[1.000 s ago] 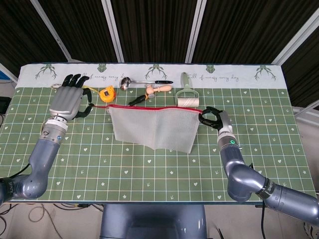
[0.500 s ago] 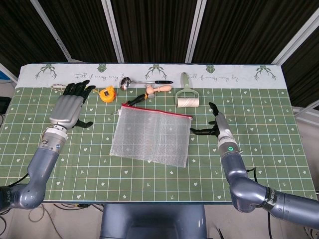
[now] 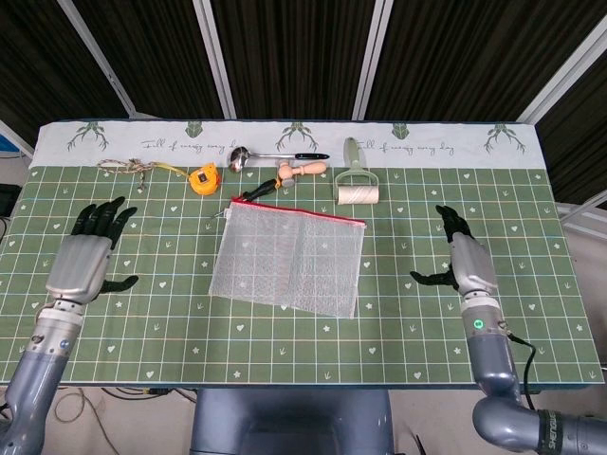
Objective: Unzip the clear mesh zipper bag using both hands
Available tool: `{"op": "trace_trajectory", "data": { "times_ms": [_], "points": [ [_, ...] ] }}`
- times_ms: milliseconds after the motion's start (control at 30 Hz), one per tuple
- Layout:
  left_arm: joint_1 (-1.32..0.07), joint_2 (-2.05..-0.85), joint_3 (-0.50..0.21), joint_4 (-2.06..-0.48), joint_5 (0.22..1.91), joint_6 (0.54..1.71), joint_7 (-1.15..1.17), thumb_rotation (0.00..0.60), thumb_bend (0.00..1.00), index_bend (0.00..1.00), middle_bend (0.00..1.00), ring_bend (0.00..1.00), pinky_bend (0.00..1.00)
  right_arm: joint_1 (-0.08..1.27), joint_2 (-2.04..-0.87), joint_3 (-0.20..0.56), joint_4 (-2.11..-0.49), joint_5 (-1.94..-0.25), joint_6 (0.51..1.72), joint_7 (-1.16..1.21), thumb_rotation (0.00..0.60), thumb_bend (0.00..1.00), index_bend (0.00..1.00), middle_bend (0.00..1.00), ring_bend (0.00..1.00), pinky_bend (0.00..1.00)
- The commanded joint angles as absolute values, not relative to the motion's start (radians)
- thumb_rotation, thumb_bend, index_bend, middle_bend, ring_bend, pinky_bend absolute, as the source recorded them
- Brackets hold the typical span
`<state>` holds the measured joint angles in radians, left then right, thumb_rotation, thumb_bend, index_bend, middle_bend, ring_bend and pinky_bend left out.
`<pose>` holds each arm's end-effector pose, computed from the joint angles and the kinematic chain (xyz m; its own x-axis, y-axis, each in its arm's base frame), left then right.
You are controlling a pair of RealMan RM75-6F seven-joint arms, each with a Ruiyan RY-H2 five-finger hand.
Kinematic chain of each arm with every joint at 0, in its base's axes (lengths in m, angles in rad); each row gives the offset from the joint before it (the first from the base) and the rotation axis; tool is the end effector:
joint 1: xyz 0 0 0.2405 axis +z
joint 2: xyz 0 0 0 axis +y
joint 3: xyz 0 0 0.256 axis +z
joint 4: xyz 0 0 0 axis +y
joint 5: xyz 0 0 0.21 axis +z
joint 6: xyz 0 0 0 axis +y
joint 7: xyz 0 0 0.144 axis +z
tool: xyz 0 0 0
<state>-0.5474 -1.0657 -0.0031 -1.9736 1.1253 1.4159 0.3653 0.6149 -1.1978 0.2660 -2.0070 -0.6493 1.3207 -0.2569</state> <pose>-0.1962 0.2708 0.1400 0.4482 0.0559 0.8922 0.8893 -0.1290 -0.4386 -0.1754 -0.3103 0.1111 0.0067 -0.1370 0.9905 -0.9879 0.1529 0.0278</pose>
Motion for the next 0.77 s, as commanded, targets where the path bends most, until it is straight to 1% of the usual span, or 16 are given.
{"op": "trace_trajectory", "data": {
  "times_ms": [33, 133, 300, 433, 567, 700, 767],
  "points": [
    [-0.427, -1.087, 0.092, -1.917, 1.255, 1.512, 0.311, 0.6, 0.07, 0.03, 0.0, 0.0, 0.0, 0.445, -1.152, 0.056, -1.939, -0.977, 1.474, -0.262, 0.6, 0.16, 0.0, 0.0, 0.0, 0.21],
    [-0.341, -1.101, 0.139, -1.858, 1.319, 1.572, 0.257, 0.6, 0.07, 0.0, 0.0, 0.0, 0.0, 0.359, -1.11, -0.031, -1.887, -1.118, 1.541, -0.241, 0.6, 0.16, 0.0, 0.0, 0.0, 0.21],
    [-0.262, -1.144, 0.155, -1.753, 1.388, 1.635, 0.222, 0.6, 0.07, 0.0, 0.0, 0.0, 0.0, 0.279, -1.095, -0.072, -1.776, -1.24, 1.611, -0.202, 0.6, 0.16, 0.0, 0.0, 0.0, 0.2],
    [-0.228, -1.163, 0.156, -1.701, 1.424, 1.662, 0.212, 0.6, 0.06, 0.0, 0.0, 0.0, 0.0, 0.242, -1.113, -0.082, -1.697, -1.296, 1.648, -0.195, 0.6, 0.16, 0.0, 0.0, 0.0, 0.19],
    [-0.205, -1.169, 0.15, -1.656, 1.441, 1.679, 0.214, 0.6, 0.06, 0.0, 0.0, 0.0, 0.0, 0.214, -1.13, -0.085, -1.648, -1.313, 1.651, -0.171, 0.6, 0.16, 0.0, 0.0, 0.0, 0.19],
    [-0.187, -1.175, 0.134, -1.622, 1.449, 1.694, 0.194, 0.6, 0.06, 0.0, 0.0, 0.0, 0.0, 0.199, -1.141, -0.067, -1.61, -1.312, 1.653, -0.159, 0.6, 0.16, 0.0, 0.0, 0.0, 0.19],
    [-0.182, -1.18, 0.122, -1.606, 1.444, 1.684, 0.188, 0.6, 0.06, 0.0, 0.0, 0.0, 0.0, 0.19, -1.149, -0.05, -1.603, -1.296, 1.642, -0.143, 0.6, 0.16, 0.0, 0.0, 0.0, 0.19]
  ]
}}
